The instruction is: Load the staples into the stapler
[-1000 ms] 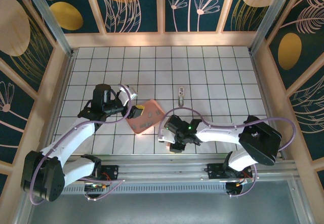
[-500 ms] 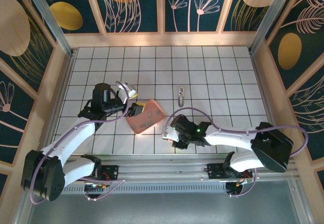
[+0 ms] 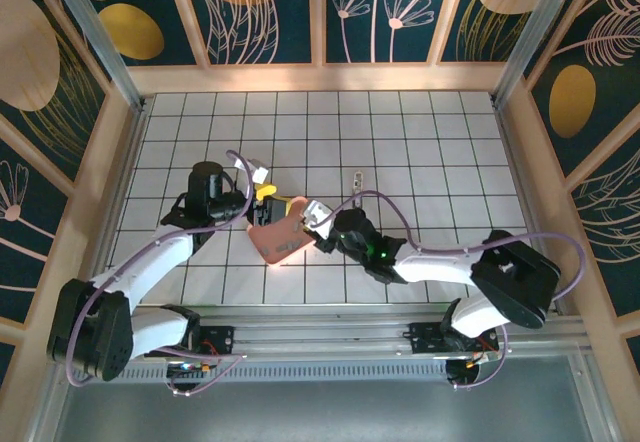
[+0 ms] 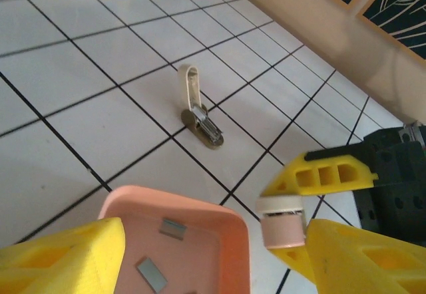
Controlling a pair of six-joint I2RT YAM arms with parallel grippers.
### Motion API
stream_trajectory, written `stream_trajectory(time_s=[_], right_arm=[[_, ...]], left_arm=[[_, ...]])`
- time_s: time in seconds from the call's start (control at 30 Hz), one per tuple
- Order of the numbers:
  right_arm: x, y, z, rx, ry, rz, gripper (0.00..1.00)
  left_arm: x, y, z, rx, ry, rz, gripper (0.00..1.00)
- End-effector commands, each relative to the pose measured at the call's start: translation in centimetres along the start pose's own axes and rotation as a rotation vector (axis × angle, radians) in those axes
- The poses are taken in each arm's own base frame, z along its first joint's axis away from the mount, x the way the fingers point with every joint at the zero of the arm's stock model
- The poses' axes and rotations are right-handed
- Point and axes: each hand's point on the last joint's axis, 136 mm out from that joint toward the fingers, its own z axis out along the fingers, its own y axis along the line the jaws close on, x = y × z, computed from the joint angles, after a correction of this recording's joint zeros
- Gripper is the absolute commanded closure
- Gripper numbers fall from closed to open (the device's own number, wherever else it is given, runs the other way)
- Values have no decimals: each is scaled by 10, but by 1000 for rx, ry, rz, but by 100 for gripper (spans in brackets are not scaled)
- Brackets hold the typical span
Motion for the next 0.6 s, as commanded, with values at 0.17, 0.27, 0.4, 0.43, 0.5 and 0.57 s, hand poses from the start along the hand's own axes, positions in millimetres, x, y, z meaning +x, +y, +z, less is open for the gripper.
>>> stream_trajectory(time_s=[0.17, 0.27, 0.4, 0.43, 0.5, 0.57], right_arm=[[-56, -22, 7, 102, -220, 106, 69], [-60, -23, 8, 110, -237, 112, 69], [-66, -23, 11, 116, -260, 118, 69], [-69, -23, 13, 114, -266, 117, 69], [-72, -21, 15, 110, -271, 110, 69], [-74, -19, 18, 110, -275, 96, 69]], left_arm=[[-12, -16, 4, 115, -7, -81, 28], [-10, -16, 6, 126, 2, -91, 29], [-9, -17, 9, 144, 13, -101, 33], [-9, -17, 10, 148, 15, -101, 34], [-10, -17, 10, 149, 16, -99, 35], [-12, -17, 10, 149, 10, -95, 35]])
